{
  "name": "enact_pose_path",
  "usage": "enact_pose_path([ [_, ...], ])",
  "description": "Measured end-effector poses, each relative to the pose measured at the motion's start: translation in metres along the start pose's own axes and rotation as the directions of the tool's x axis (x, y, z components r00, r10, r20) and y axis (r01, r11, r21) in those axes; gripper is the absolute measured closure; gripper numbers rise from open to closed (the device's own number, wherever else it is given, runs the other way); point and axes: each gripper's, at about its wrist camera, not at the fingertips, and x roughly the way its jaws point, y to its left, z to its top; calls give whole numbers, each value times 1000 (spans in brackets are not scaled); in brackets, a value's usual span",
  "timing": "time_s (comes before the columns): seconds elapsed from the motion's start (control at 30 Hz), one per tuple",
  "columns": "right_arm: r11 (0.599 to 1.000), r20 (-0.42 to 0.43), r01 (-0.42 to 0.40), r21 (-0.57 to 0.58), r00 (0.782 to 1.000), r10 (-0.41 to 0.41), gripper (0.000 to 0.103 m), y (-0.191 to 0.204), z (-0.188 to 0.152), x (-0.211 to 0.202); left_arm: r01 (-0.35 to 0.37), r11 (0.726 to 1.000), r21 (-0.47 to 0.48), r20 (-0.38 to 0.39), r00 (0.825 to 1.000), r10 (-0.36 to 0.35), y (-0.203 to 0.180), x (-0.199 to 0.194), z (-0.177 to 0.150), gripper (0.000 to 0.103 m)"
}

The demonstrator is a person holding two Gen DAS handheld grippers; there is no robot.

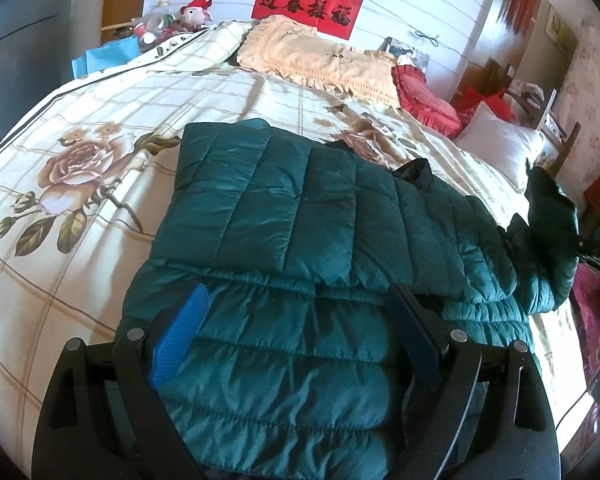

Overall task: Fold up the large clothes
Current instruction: 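Carry the held sleeve with the right tool across the jacket body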

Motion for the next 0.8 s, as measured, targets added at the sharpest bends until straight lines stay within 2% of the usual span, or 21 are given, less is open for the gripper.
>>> enact_pose_path([
  [0.4, 991, -64, -96, -90, 994, 91, 92, 69, -5, 24, 4, 1000, -19, 12, 1000, -4, 12, -9, 2, 12],
  [0.8, 970, -85, -227, -85, 972, 219, 92, 120, 3, 32, 5, 997, -77, 39, 999, -2, 35, -22, 7, 12],
])
